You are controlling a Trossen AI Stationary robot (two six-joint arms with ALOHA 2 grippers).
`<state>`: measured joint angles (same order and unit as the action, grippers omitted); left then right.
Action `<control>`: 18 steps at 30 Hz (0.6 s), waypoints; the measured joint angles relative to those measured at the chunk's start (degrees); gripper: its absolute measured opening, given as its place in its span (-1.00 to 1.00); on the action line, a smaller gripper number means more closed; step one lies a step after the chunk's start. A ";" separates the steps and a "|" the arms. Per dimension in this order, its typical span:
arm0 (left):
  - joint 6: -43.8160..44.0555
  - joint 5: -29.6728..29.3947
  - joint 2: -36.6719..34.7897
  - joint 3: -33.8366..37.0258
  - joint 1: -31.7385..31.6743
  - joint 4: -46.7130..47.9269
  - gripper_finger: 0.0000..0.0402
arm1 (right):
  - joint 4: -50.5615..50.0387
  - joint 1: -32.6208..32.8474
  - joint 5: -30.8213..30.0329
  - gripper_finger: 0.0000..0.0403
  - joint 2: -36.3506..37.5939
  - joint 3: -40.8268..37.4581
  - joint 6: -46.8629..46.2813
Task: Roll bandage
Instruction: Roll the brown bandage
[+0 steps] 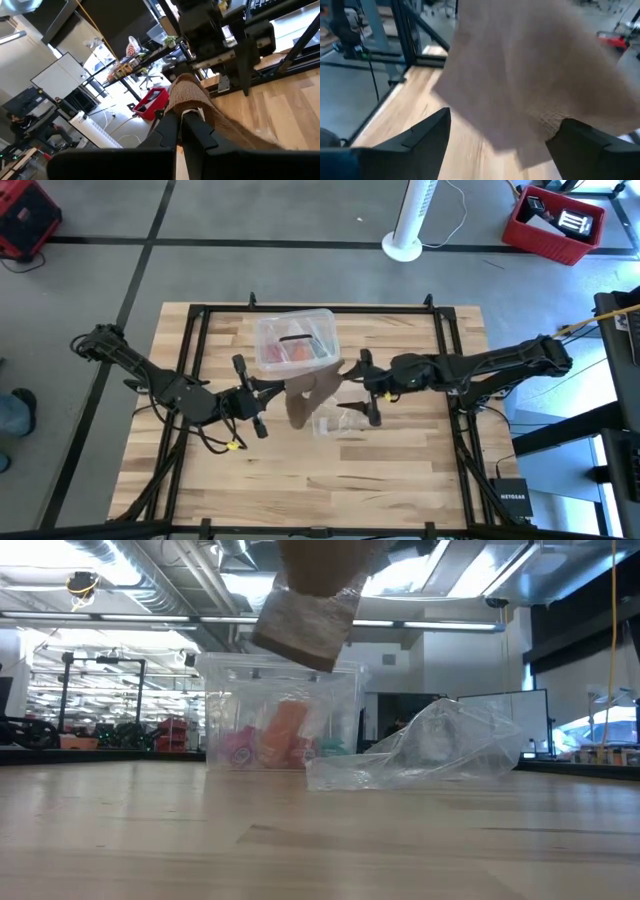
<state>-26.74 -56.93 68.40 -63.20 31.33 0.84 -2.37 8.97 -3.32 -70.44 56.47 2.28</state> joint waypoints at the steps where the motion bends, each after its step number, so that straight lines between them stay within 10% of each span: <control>1: 0.00 0.00 0.00 0.00 0.00 0.01 -1.00 | 0.13 0.00 0.42 0.46 0.40 0.00 0.03; 14: 1.96 -0.02 0.00 0.00 0.00 0.33 -1.00 | -1.28 0.43 1.41 -0.86 1.43 0.04 1.57; 18: 2.59 -3.12 0.02 0.00 0.02 0.50 -1.00 | -5.50 4.26 -4.43 -0.91 6.21 0.12 3.80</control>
<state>-24.15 -60.05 68.42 -63.20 31.35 1.34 -7.87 13.23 -7.75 -64.23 56.59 6.08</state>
